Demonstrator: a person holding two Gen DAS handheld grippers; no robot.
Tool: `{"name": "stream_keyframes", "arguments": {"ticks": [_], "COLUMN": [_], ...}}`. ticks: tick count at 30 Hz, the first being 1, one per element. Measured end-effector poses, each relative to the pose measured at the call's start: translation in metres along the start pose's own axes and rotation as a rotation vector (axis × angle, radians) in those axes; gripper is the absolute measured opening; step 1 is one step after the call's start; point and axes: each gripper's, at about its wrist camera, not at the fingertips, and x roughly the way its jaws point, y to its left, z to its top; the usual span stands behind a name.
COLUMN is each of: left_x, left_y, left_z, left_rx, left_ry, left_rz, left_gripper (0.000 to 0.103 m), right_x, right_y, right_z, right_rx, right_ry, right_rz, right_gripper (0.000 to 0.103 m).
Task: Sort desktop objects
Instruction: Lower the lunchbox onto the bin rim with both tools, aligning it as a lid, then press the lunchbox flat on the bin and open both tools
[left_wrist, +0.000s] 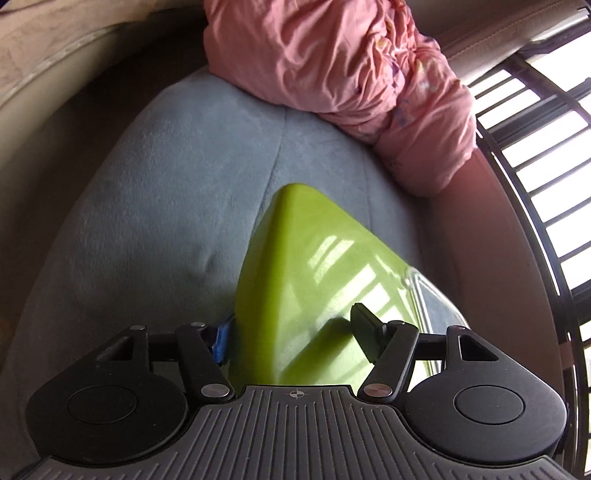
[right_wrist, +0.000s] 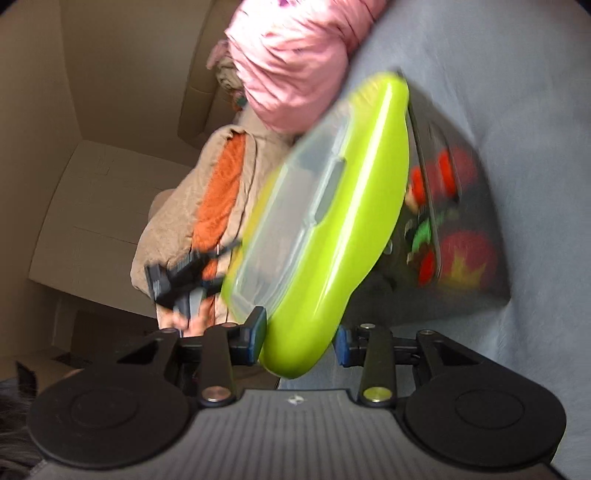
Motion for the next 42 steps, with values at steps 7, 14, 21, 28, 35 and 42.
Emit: {"name": "stream_keyframes", "arguments": {"ticks": [7, 14, 21, 28, 35, 42], "left_x": [0.012, 0.01, 0.025, 0.01, 0.03, 0.031], "left_y": [0.007, 0.003, -0.013, -0.029, -0.02, -0.02], "left_z": [-0.019, -0.005, -0.003, -0.009, -0.027, -0.026], "left_rx": [0.007, 0.01, 0.111, 0.233, 0.217, 0.219], "left_ry": [0.01, 0.013, 0.015, -0.082, -0.016, 0.018], "left_rz": [-0.033, -0.025, 0.072, 0.088, 0.078, 0.083], "left_gripper": [0.07, 0.087, 0.081, 0.083, 0.096, 0.098], "right_x": [-0.009, -0.028, 0.018, 0.034, 0.023, 0.032], "right_y": [-0.006, -0.011, -0.035, -0.005, -0.012, -0.006], "right_z": [0.019, 0.043, 0.074, 0.062, 0.053, 0.061], "right_rx": [-0.101, -0.117, -0.058, -0.276, -0.271, -0.296], "right_ry": [0.083, -0.184, -0.139, -0.134, -0.228, -0.229], "right_rz": [-0.336, -0.336, -0.34, -0.45, -0.41, -0.444], "right_gripper": [0.051, 0.073, 0.036, 0.032, 0.032, 0.032]}}
